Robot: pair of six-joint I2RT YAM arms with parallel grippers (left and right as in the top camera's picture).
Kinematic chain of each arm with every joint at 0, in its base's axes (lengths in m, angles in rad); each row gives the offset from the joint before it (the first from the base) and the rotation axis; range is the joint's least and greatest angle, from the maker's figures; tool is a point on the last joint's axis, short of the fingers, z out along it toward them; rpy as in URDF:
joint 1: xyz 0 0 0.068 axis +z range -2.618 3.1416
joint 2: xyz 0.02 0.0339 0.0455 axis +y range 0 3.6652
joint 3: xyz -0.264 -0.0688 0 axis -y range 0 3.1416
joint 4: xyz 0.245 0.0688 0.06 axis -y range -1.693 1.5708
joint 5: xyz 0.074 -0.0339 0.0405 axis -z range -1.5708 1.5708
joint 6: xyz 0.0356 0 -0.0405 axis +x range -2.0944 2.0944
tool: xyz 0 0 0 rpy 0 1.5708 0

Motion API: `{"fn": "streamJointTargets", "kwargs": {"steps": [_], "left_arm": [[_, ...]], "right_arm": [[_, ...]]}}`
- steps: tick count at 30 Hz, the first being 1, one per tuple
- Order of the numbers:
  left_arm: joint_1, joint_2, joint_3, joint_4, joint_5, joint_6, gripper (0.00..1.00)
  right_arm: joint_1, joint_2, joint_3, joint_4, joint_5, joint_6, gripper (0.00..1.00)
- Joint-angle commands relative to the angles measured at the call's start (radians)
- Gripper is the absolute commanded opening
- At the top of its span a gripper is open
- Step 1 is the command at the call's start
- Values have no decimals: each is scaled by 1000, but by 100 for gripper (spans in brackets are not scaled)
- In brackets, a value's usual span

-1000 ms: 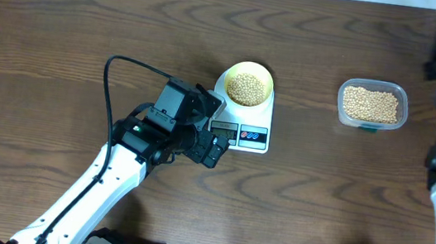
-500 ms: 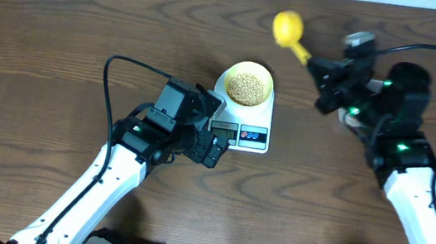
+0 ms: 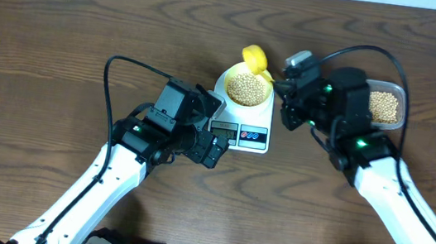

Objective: Scoop item into bowl and weigh 50g on scale

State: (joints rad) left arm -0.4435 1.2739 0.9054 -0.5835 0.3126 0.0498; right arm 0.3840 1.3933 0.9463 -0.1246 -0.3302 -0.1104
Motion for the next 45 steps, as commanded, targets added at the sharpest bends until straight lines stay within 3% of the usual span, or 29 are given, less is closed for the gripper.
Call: {"fn": "streamJointTargets", "kwargs": {"steps": [1,45], "left_arm": [[-1,6,15,-3,8,10,98],[-1,6,15,-3,8,10,98]], "right_arm": [[18,55,2,24,58,-19,1],[57,191,2,-8,126,-79,1]]}}
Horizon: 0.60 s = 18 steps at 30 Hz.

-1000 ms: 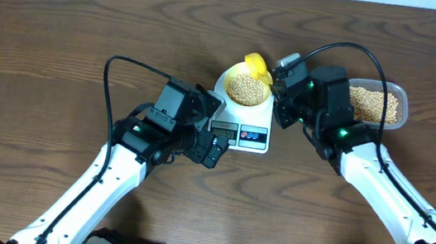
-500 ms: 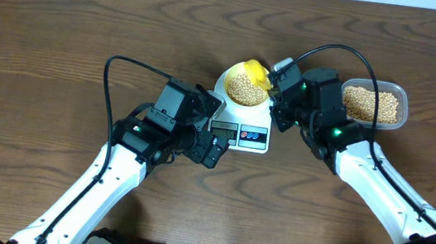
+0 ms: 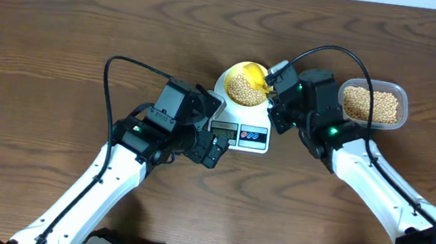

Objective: Scoop item into bowl and weigh 50g on scale

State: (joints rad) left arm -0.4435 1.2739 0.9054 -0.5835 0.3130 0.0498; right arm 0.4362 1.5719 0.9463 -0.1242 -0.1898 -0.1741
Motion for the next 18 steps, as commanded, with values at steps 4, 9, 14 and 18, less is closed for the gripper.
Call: {"fn": "streamJointTargets", "kwargs": {"steps": [4,9,14,18], "left_arm": [[-1,6,15,-3,8,10,98],[-1,6,15,-3,8,9,98],[-1,6,15,-3,8,10,98],[-1,6,15,-3,8,10,98]], "right_arm": [[8,12,2,-29,-94,-14,1],[11,12,2,-53,-97,-14,1],[11,12,2,-45,-158,-7,1],[10,12,2,-22,-161,93,1]]}}
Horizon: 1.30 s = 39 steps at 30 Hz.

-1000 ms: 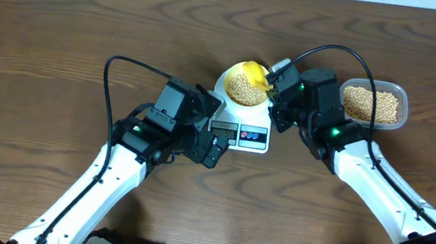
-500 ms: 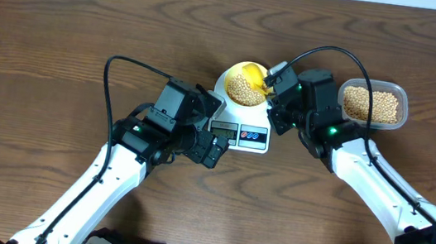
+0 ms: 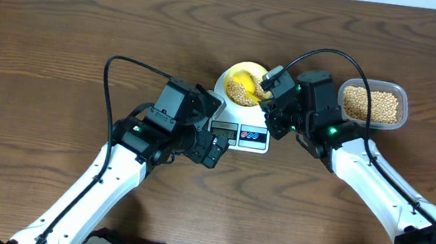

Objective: Scoop item into bowl and weigh 50g on scale

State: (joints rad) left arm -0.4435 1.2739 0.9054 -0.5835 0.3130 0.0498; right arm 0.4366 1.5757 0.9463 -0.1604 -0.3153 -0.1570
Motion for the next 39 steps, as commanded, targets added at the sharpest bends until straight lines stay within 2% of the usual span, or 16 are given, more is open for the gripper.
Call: {"fn": "streamJointTargets", "kwargs": {"steps": [1,10,16,24,30,39], "left_arm": [[-1,6,15,-3,8,9,98],[-1,6,15,-3,8,10,98],[-1,6,15,-3,8,10,98],[-1,6,15,-3,8,10,98],[-1,6,15,-3,8,9,98],[-1,6,15,-3,8,10,98]], "right_arm": [[9,8,2,18,-35,90,1],[2,8,2,39,-35,173,1],[-41,8,2,54,-48,291,1],[-162,8,2,95,-317,425,1],[-213,8,2,100,-457,434,1],[-270,-14,2,136,-489,434,1]]}}
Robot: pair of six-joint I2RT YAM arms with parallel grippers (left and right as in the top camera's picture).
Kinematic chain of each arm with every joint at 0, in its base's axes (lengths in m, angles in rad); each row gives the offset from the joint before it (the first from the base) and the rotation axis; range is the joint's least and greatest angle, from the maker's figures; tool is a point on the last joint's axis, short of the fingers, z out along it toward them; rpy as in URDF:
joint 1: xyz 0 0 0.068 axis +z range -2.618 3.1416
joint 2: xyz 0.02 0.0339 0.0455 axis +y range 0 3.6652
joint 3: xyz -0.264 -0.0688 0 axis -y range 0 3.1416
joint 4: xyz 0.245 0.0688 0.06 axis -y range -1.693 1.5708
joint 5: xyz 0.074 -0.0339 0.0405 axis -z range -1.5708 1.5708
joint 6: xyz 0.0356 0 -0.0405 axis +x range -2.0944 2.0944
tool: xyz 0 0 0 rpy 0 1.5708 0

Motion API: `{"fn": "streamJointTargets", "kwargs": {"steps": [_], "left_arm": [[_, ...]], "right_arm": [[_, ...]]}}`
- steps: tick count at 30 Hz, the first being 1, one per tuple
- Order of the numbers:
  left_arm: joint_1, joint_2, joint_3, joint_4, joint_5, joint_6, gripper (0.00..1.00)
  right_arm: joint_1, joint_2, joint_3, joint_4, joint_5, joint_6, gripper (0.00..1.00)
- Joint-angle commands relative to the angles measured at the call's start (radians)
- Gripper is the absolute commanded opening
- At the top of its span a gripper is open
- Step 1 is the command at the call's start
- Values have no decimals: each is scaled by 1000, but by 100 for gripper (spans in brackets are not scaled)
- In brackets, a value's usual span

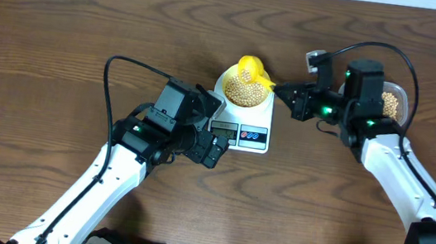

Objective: Scoop item into bowl and weigh 50g on scale

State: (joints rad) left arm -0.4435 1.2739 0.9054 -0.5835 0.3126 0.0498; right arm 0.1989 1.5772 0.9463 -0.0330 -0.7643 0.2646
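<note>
A white scale (241, 133) stands mid-table with a white bowl (228, 80) of tan beans on it. A yellow scoop (248, 65) with beans in its cup lies over the bowl's far rim, its handle pointing right. My right gripper (283, 89) is shut on that handle, just right of the bowl. The left gripper (213, 126) sits at the scale's left edge with its fingers (216, 149) spread apart and nothing between them. The clear bean container (394, 104) at the right is partly hidden behind my right arm.
A black cable loops from the left arm (111, 176) toward the table's middle left. Another cable arcs over the right arm (395, 169). The table's far edge meets a white wall strip at the top.
The right arm has drawn back to the right and now covers part of the container. The scoop, which was tilted down in the bowl, sits at the bowl's far rim holding beans. Left arm unchanged.
First the right gripper held the scoop just beyond the bowl's far right rim. Then the scoop was over the bowl, then dipped into the beans. Now it rests at the far rim with beans in it. The left gripper stayed at the scale throughout.
</note>
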Motion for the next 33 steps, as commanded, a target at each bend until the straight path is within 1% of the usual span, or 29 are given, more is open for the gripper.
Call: {"fn": "streamJointTargets", "kwargs": {"steps": [1,6,11,15,20,26,30,32,33], "left_arm": [[-1,6,15,-3,8,10,98],[-1,6,15,-3,8,9,98],[-1,6,15,-3,8,9,98],[-1,6,15,-3,9,9,98],[-1,6,15,-3,9,9,98],[-1,6,15,-3,8,9,98],[-1,6,15,-3,8,9,98],[-1,6,15,-3,8,10,98],[-1,6,15,-3,8,9,98]], "right_arm": [[-55,-33,2,8,-44,12,1],[-139,-98,2,7,-58,13,1],[-282,-187,2,-14,-58,13,2],[-393,-227,2,-81,-58,12,1],[-507,-248,2,-217,-58,-5,1],[-626,-250,2,-300,-57,-116,1],[-643,-264,2,-322,-48,-195,1],[-643,-284,2,-347,14,-240,1],[-643,-299,2,-365,76,-262,1]]}}
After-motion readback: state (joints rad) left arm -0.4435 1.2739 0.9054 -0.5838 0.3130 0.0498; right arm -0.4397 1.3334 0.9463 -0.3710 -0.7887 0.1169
